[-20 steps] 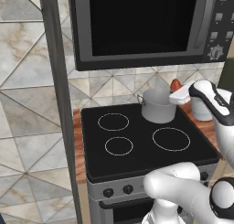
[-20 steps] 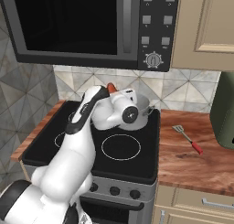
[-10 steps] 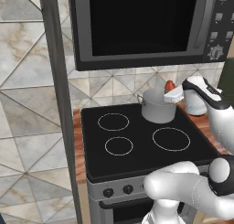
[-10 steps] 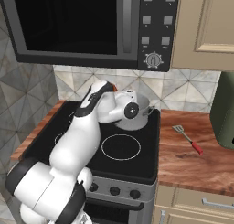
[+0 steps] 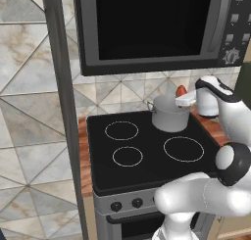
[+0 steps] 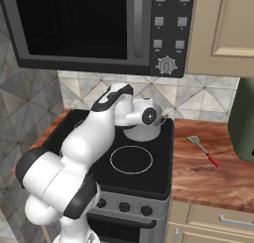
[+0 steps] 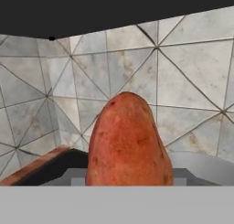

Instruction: Put the sweet potato and garlic in the pot. Retrieve the spatula and lightly stir the vegetables in the pot.

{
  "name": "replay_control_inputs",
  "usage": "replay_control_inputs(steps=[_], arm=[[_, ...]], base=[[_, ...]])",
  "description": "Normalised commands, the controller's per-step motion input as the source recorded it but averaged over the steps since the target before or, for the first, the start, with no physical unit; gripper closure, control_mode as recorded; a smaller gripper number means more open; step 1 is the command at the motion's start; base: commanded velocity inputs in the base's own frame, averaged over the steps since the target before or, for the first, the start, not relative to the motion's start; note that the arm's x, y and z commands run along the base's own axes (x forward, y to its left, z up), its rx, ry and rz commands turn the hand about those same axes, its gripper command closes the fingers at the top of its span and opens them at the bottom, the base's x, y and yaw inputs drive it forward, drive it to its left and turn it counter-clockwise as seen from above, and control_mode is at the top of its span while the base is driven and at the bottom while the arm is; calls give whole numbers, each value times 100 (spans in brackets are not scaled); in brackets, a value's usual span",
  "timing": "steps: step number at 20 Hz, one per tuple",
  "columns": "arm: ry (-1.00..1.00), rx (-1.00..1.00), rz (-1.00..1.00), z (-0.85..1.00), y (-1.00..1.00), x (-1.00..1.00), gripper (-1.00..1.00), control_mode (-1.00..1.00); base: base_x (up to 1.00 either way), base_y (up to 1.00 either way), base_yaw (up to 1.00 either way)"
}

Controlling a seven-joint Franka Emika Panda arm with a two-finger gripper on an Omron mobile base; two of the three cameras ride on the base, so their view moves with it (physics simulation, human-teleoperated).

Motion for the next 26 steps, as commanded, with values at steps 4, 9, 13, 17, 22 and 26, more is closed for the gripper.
replay_control_inputs(steps=[4,9,13,17,22,26], arm=[[1,1,1,-39,-3,20,100,-100],[2,0,0,-27,-1,33,100,-100],[0,-1,0,-13,0,37,100,-100],[0,-2,0,-20,0,35,100,-100],[0,-3,0,-18,-1,34,100,-100],[0,-8,0,-11,0,21,100,-100]], base=[[0,0,0],[0,0,0],[0,0,0],[0,0,0],[0,0,0],[0,0,0]])
